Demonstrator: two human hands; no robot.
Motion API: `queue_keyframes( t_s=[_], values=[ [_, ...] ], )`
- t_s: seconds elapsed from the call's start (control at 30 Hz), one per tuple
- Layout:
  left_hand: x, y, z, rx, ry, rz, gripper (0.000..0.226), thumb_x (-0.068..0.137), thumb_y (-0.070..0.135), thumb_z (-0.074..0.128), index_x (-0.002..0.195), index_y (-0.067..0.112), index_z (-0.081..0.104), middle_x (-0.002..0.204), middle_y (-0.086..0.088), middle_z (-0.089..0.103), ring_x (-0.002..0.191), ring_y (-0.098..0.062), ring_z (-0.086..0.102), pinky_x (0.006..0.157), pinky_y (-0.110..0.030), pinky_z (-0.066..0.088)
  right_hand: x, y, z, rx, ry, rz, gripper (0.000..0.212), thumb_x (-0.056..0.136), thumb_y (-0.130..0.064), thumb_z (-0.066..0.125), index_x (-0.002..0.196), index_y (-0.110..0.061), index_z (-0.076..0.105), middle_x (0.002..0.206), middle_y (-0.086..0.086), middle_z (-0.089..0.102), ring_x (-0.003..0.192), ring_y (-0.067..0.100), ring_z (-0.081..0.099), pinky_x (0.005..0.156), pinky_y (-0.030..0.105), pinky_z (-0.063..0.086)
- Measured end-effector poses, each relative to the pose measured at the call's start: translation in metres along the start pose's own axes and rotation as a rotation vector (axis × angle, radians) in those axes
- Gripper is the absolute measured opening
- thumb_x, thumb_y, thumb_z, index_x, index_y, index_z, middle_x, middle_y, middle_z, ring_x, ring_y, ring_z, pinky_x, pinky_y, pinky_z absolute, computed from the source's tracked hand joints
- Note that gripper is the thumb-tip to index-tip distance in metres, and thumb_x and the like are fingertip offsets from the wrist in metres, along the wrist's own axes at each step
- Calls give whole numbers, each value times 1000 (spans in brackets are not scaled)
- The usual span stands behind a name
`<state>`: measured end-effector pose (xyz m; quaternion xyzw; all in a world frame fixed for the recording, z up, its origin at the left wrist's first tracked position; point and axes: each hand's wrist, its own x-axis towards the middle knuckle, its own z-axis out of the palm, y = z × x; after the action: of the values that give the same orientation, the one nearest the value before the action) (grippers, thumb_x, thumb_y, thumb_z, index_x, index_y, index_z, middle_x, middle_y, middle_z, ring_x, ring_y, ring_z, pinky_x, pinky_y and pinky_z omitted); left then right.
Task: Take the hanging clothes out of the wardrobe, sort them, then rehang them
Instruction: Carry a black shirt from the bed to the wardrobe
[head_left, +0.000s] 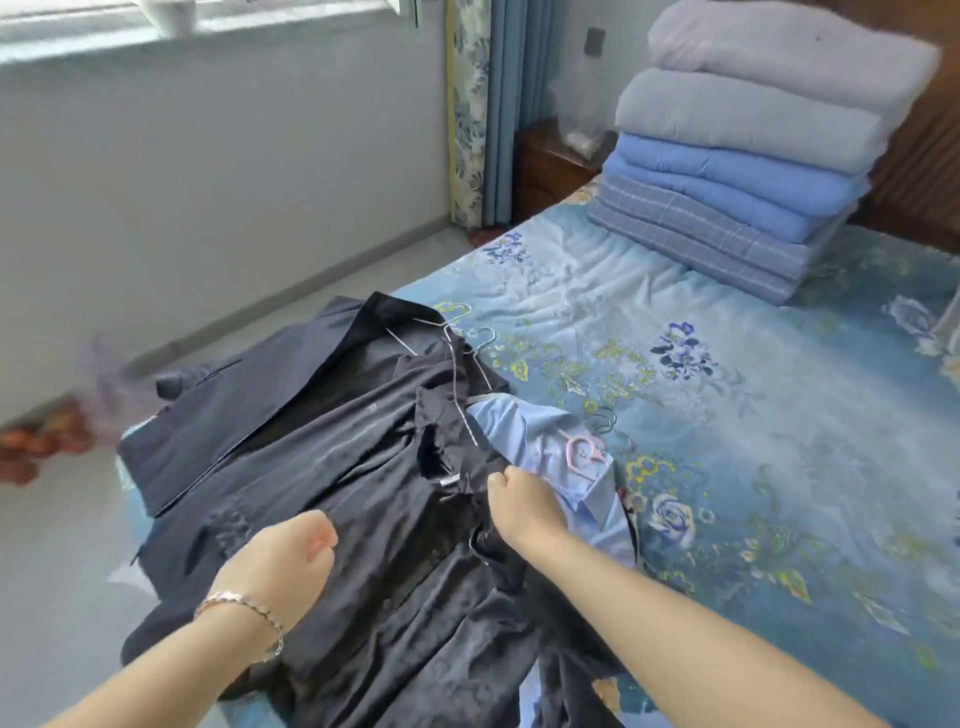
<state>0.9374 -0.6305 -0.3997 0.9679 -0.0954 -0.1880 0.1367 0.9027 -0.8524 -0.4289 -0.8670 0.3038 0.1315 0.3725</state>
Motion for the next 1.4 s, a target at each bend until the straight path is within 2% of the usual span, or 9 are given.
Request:
queue_keyframes(
  t_s=[0.13,0.27,0.4,0.57,0.77,0.9,1.1,1.27,1.4],
  values=[
    [-62,-39,-38,-19,58,-41,16,91,19,44,86,32,52,91,5,61,85,-20,59,74,-25,47,-73,-39,0,-74,73,-83,29,96,-25,28,72,-12,37,109,17,61,90,30,49,74,34,33],
    [-134,-80,-69,-89,136,-72,15,90,15,47,88,24,59,91,0,63,85,-22,58,70,-25,42,-153,-77,-8,-42,142,-196,30,97,-27,29,75,-12,43,87,9,51,86,28,45,72,32,32],
    [-217,-124,-96,-151,206,-105,16,88,14,48,83,25,57,91,-2,65,84,-24,59,71,-27,46,-239,-99,-12,-79,218,-390,42,96,-27,39,57,-16,26,58,0,34,71,25,38,48,30,21],
    [-324,-185,-125,-163,279,-171,15,87,14,48,84,26,57,92,1,64,88,-22,61,75,-27,47,-345,-130,-8,-104,172,-601,48,92,-23,48,52,-16,24,51,-1,29,51,16,29,50,30,20],
    [-429,-242,-174,-170,445,-326,15,88,15,48,94,19,62,101,-3,66,96,-23,61,82,-28,49,-448,-186,-5,-237,105,-888,47,90,-23,52,54,-16,23,52,-2,27,54,16,28,51,28,20],
    [-492,-270,-200,-202,563,-467,15,88,13,49,93,17,63,102,-5,66,87,-22,57,80,-28,47,-499,-230,5,-305,17,-1100,45,89,-24,52,52,-15,28,53,-2,32,53,15,30,55,31,27],
    [-601,-303,-195,-235,690,-810,13,89,17,47,89,18,60,104,-6,67,99,-27,61,81,-28,46,-561,-274,43,-313,-196,-1381,38,88,-26,52,60,-5,39,55,-2,31,55,17,28,55,29,27],
    [-707,-308,-164,-227,801,-1119,23,90,17,45,102,13,64,107,-7,66,101,-27,60,83,-30,46,-627,-276,91,-303,-410,-1582,36,86,-23,52,58,-11,33,53,-1,28,55,17,25,53,29,26],
    [-792,-299,-135,-248,851,-1313,22,90,17,44,98,13,63,106,-6,66,100,-26,60,86,-31,48,-687,-271,128,-283,-577,-1650,40,86,-22,52,54,-15,29,50,-4,29,51,16,27,52,27,25]
  ],
)
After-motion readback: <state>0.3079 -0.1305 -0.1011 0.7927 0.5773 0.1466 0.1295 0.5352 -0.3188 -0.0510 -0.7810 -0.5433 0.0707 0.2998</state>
